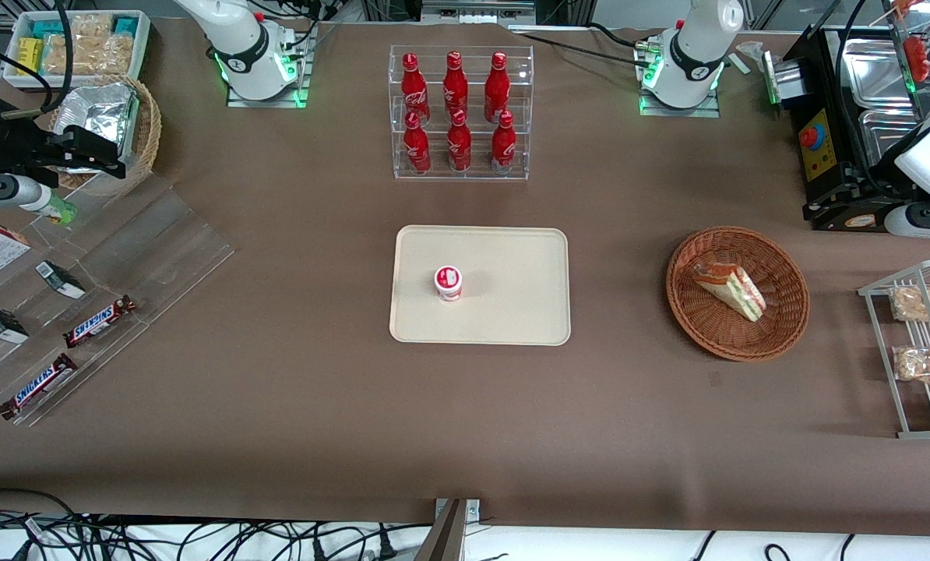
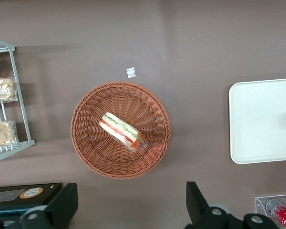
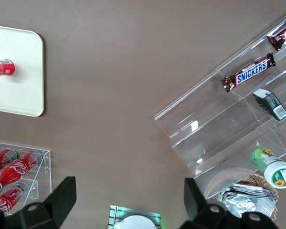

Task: Place sandwich from basket to tray
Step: 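Move the left gripper over the wrapped sandwich in the wicker basket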

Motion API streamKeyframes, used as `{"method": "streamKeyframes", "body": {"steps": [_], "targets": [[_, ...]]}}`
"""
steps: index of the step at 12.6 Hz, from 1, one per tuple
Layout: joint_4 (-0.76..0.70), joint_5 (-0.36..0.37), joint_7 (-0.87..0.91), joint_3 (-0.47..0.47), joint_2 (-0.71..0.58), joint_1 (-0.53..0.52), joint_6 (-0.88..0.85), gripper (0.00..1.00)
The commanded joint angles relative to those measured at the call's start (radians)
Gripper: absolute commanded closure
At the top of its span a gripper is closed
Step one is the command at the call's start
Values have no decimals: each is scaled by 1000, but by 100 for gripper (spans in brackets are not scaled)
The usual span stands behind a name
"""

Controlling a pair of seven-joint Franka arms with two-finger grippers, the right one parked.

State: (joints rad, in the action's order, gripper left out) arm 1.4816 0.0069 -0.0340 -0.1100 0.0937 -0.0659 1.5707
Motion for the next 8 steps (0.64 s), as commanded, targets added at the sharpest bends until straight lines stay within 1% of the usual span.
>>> {"method": "streamKeyframes", "body": {"steps": [1,3,5,6,7,8], "targets": [[-9,22,-14,-2,4,-3,-11,0],[-9,24,41,0,12,-17,-9,0],[-4,25,136,0,35,-18,-3,0],[14,36,167,0,49,-18,0,0],[52,74,204,-5,50,-17,23,0],[115,79,259,-5,46,-18,78,0]]}}
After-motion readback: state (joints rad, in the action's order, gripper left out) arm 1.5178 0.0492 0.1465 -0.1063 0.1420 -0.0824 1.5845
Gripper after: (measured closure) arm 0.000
